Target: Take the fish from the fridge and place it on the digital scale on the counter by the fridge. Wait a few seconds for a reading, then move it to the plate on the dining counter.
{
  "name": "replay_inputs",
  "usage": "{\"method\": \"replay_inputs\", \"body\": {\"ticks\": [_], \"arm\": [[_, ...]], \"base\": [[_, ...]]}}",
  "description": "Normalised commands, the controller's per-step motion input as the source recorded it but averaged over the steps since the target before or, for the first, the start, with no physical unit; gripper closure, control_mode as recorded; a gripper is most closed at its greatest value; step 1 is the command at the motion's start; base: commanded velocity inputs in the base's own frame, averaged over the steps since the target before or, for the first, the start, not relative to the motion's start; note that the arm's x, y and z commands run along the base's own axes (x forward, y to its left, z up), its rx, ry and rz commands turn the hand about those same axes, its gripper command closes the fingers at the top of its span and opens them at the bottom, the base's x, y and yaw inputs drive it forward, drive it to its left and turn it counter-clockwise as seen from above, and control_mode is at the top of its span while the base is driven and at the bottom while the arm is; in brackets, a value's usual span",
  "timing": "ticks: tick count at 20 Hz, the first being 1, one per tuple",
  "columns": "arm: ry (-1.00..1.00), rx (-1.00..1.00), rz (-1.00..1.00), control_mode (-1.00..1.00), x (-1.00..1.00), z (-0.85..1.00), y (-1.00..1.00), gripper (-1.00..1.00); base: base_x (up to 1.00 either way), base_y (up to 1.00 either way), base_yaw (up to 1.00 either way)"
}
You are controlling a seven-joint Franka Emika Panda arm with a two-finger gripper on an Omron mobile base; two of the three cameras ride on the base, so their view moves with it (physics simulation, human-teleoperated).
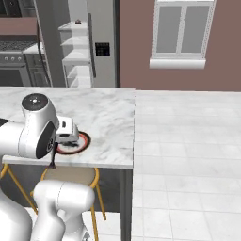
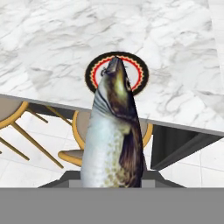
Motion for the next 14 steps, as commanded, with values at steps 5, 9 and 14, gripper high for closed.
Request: {"method": "replay_inputs", "body": {"ticks": [5,9,14], "arm": [[0.00,0.00,0.00,1.00,0.00,0.00,0.00,1.00],[0.00,0.00,0.00,1.00,0.00,0.00,0.00,1.00],[0.02,0.00,0.00,-1.00,0.05,-0.01,0.00,1.00]], "base": [[0.00,0.00,0.00],[0.00,0.00,0.00],[0.00,0.00,0.00]]}}
